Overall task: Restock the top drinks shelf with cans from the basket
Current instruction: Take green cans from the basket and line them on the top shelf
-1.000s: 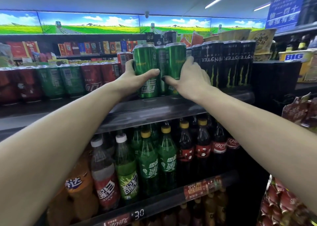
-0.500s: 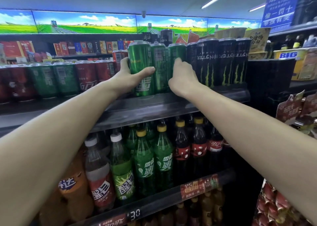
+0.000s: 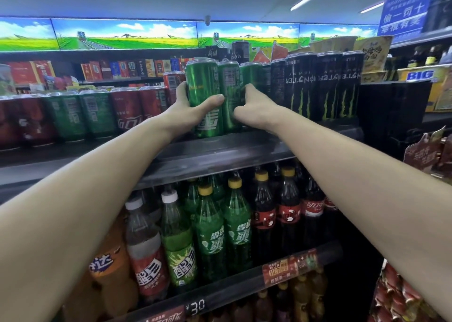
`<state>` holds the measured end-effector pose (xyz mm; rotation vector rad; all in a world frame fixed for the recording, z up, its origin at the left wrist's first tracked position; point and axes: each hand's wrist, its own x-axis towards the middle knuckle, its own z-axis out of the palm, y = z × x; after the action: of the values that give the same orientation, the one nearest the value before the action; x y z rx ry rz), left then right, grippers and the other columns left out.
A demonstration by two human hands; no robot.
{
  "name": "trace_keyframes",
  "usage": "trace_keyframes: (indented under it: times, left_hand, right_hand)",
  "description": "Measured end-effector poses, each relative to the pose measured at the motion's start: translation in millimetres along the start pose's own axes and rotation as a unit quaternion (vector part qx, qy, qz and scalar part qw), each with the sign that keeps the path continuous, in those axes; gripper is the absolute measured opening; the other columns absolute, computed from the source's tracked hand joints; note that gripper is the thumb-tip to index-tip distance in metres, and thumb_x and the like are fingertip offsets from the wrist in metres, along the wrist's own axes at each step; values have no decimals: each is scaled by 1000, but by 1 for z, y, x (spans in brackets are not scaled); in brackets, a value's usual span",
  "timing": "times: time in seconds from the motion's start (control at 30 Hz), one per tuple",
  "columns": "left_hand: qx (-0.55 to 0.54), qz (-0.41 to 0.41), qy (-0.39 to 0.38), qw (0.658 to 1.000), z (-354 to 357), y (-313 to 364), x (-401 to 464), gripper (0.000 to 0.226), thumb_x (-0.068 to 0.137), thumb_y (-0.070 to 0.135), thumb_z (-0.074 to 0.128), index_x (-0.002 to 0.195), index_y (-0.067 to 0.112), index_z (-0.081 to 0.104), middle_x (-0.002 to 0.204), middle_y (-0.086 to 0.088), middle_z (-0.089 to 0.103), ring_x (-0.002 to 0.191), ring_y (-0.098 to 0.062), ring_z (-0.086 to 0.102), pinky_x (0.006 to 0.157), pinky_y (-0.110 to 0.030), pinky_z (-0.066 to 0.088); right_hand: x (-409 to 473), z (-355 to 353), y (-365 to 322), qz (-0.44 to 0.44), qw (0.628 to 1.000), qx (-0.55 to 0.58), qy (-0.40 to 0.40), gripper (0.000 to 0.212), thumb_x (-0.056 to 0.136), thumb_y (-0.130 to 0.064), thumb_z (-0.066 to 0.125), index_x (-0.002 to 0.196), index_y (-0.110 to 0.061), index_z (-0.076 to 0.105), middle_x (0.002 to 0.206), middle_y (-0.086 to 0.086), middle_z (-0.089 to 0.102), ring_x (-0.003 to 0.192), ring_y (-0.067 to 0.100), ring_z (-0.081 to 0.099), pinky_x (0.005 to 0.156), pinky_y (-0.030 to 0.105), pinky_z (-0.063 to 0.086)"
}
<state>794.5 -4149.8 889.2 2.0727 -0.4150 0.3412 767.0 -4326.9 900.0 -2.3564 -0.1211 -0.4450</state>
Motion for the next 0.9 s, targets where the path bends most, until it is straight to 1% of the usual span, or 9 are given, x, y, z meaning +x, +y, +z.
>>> trace_keyframes:
  times: [0.1, 0.17, 0.27, 0.4, 0.47, 0.53, 0.6, 0.7, 0.9]
  left_hand:
    - [37, -8, 11, 999, -4, -7, 5, 137, 50, 100, 66, 159, 39, 11, 154, -5, 49, 145, -25, 44, 122, -46, 33]
    - [45, -18, 14, 999, -6, -14, 11, 141, 39, 105, 63, 157, 44, 15, 158, -7, 44, 149, -27, 39, 123, -52, 32]
    - [48, -16, 11, 999, -6, -10, 7, 140, 39, 105, 63, 156, 43, 17, 155, -5, 46, 144, -26, 44, 123, -51, 34]
    - [55, -13, 1, 998, -6, -4, 2, 126, 53, 98, 63, 156, 39, 20, 152, -5, 47, 141, -26, 47, 123, -49, 33]
    - [64, -15, 5, 998, -5, -2, 1, 120, 61, 93, 60, 157, 32, 22, 152, -5, 46, 139, -25, 47, 122, -45, 33]
    - [70, -20, 10, 997, -4, -2, 1, 122, 59, 93, 58, 156, 28, 22, 151, -7, 46, 136, -25, 49, 121, -43, 34]
    - [73, -23, 9, 997, -5, -3, 1, 124, 58, 95, 58, 156, 26, 21, 150, -7, 46, 135, -27, 50, 120, -44, 35]
    - [74, -19, 10, 997, -4, -6, 5, 110, 78, 85, 61, 157, 21, 19, 152, -9, 43, 136, -28, 48, 114, -39, 36]
    - [74, -18, -5, 997, -5, -6, 6, 117, 69, 92, 57, 158, 27, 19, 152, -6, 45, 138, -26, 48, 111, -38, 35]
  right_hand:
    - [0, 3, 4, -35, 998, -4, 52, 73, 86, -31, 73, 145, -7, 35, 127, 9, 56, 108, 23, 59, 77, 31, 47]
    - [2, 4, 7, -39, 997, 3, 65, 81, 87, -37, 77, 148, -6, 33, 139, 13, 51, 120, 28, 55, 86, 33, 46]
    - [4, 5, 7, -30, 997, 22, 70, 68, 88, -35, 78, 136, -7, 41, 132, 14, 56, 108, 29, 63, 77, 34, 49]
    - [7, 8, 9, -31, 994, 50, 97, 26, 92, -15, 74, 97, -11, 48, 104, 15, 66, 67, 27, 73, 50, 27, 56]
    - [8, 8, 10, -43, 993, 35, 103, 13, 93, -6, 67, 94, -10, 54, 102, 14, 67, 63, 24, 73, 49, 26, 57]
    - [8, 7, 11, -70, 993, 3, 91, 12, 93, -2, 60, 101, -11, 64, 105, 10, 69, 78, 25, 74, 67, 31, 60]
    - [6, 5, 11, -86, 994, -36, 61, 27, 95, -3, 55, 116, -13, 68, 113, 5, 69, 103, 23, 68, 80, 25, 50]
    - [2, 4, 9, -87, 995, -57, 5, 48, 96, 0, 46, 139, -14, 61, 137, 7, 64, 127, 22, 57, 94, 20, 41]
    - [6, 9, 7, -83, 992, -86, -37, 55, 94, -5, 43, 146, -22, 55, 150, 11, 53, 134, 28, 53, 97, 24, 42]
